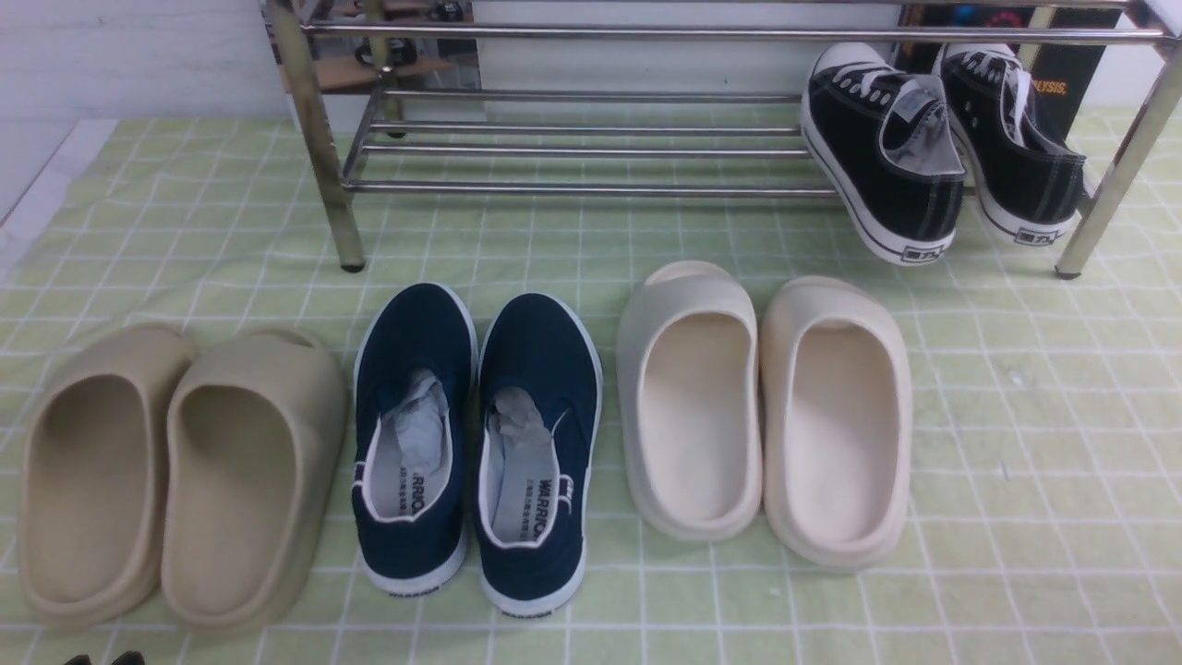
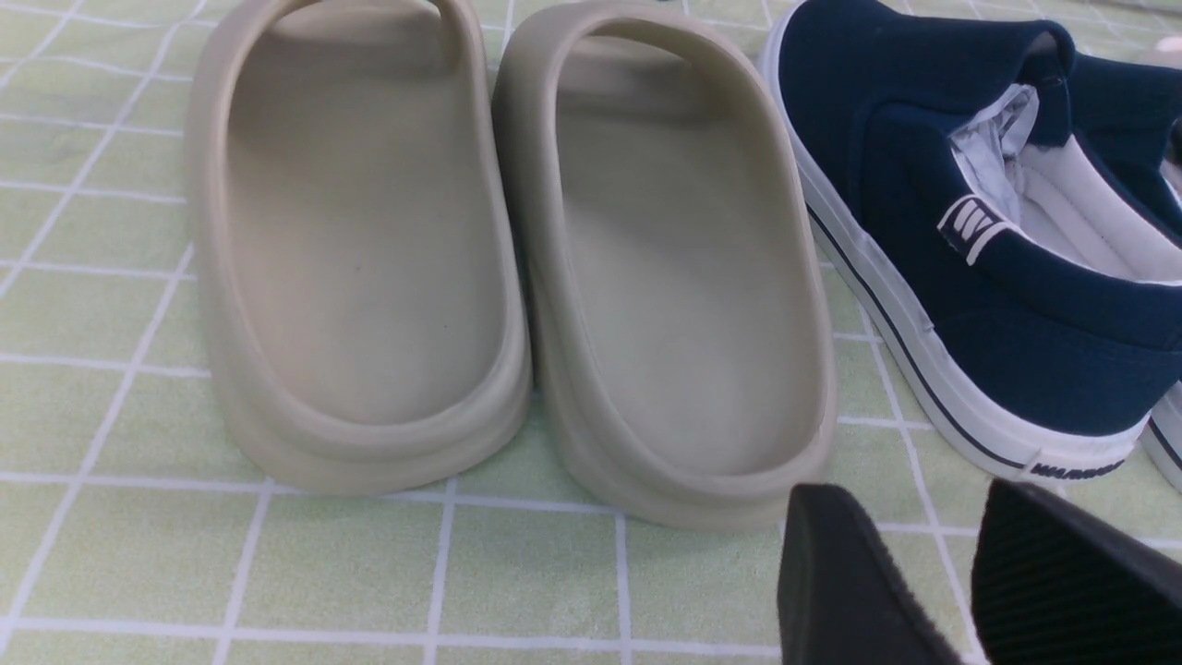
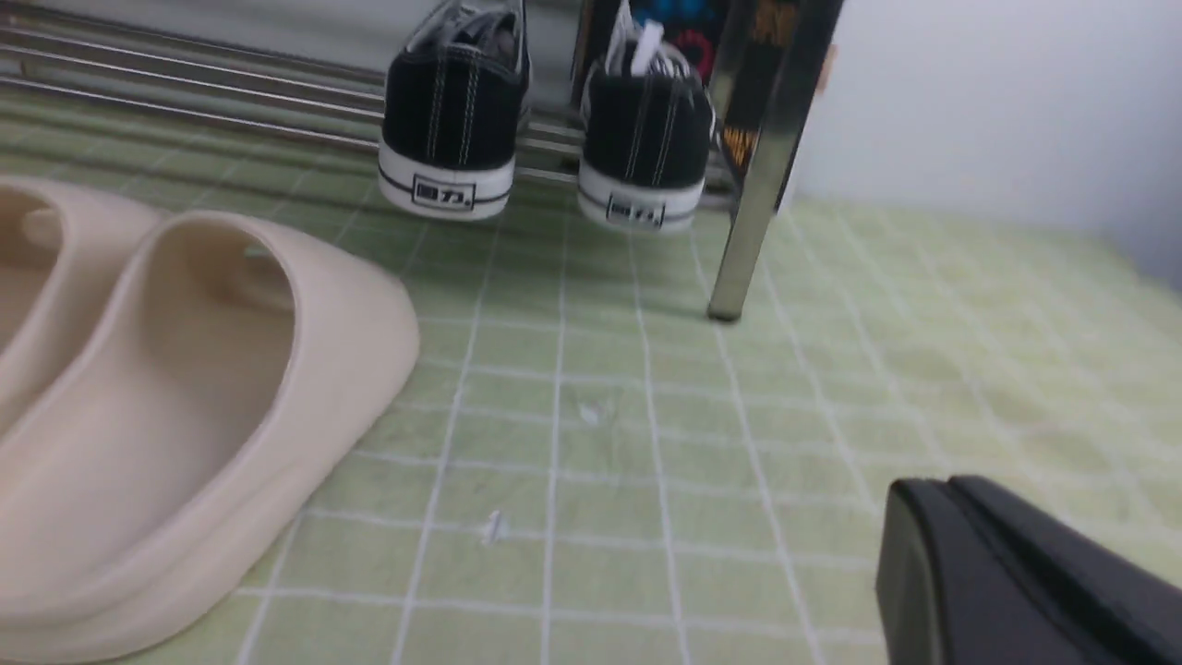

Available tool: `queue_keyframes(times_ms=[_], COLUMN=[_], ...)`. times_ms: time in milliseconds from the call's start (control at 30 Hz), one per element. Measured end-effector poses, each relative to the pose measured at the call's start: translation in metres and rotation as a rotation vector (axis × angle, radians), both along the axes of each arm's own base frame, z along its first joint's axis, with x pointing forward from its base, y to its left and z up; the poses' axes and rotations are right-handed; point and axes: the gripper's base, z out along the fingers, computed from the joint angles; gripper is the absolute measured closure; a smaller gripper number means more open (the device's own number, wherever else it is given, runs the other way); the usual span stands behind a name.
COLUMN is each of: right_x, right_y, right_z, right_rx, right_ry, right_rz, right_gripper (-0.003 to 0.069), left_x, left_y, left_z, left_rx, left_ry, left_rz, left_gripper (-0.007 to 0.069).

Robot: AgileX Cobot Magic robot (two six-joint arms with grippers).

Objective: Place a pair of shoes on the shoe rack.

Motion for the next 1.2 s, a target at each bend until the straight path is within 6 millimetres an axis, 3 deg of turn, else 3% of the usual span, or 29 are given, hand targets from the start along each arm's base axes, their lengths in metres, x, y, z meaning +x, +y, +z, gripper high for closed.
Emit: queue_keyframes(times_ms=[133,267,1200], right_x=[-0.003,-0.004,-0.004], right_y=[-0.001,-0.001,0.005], right_z=[-0.013,-0.014,-0.014], right_rx=[0.204,0.259,0.189], right_ry=[0.132,0.154,0.174], right_rz=[-0.056,-0.062,0.016], right_gripper=[0.0642,0.0645,0.0661], left_x=[0.0,0.0,0.0], left_y=[0.0,0.0,0.0], left_z=[0.0,0.0,0.0], left_rx=[0.0,0.0,0.0], left_ry=[0.0,0.0,0.0], left_rz=[0.0,0.0,0.0], left_gripper=[0.0386,0.0386,0.0386])
